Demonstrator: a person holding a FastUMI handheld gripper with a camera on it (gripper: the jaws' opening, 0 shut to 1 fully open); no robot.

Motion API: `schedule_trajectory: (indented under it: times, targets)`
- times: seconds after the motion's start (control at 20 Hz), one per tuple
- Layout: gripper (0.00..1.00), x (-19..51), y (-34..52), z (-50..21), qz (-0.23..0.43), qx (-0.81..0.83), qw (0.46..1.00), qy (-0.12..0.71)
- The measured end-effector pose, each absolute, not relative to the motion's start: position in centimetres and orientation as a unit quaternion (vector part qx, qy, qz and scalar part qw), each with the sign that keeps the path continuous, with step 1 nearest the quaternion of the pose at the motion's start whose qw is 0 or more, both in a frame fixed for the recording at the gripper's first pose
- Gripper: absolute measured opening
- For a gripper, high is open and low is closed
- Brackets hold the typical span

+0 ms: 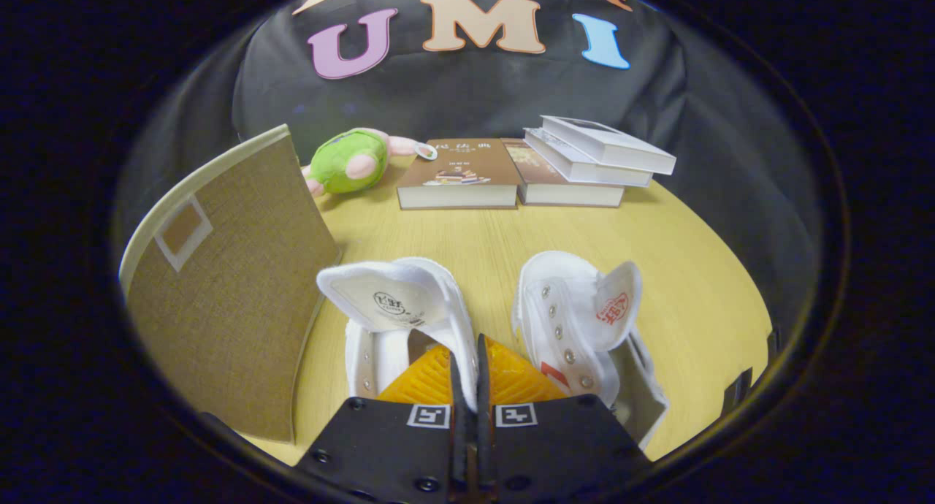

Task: Open the storage box then place both shoes into the box .Put the left shoe in first, then the right shoe, with the right side of both shoes facing outward in a uniform manner.

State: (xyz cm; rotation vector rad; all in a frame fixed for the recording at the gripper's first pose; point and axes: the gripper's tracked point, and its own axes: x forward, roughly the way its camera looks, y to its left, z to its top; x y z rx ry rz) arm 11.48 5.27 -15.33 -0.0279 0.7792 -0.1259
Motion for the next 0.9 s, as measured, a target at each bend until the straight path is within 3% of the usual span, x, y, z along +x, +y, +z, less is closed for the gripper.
schedule_trajectory:
  times: [0.45, 0.9]
  targets:
    - [0.06, 13.3, 6.2, -13.2, -0.086, 0.009, 0.937, 0.338]
    - [0.06, 15.3, 7.5, -1.6, -0.104, 0.002, 0.963, 0.249]
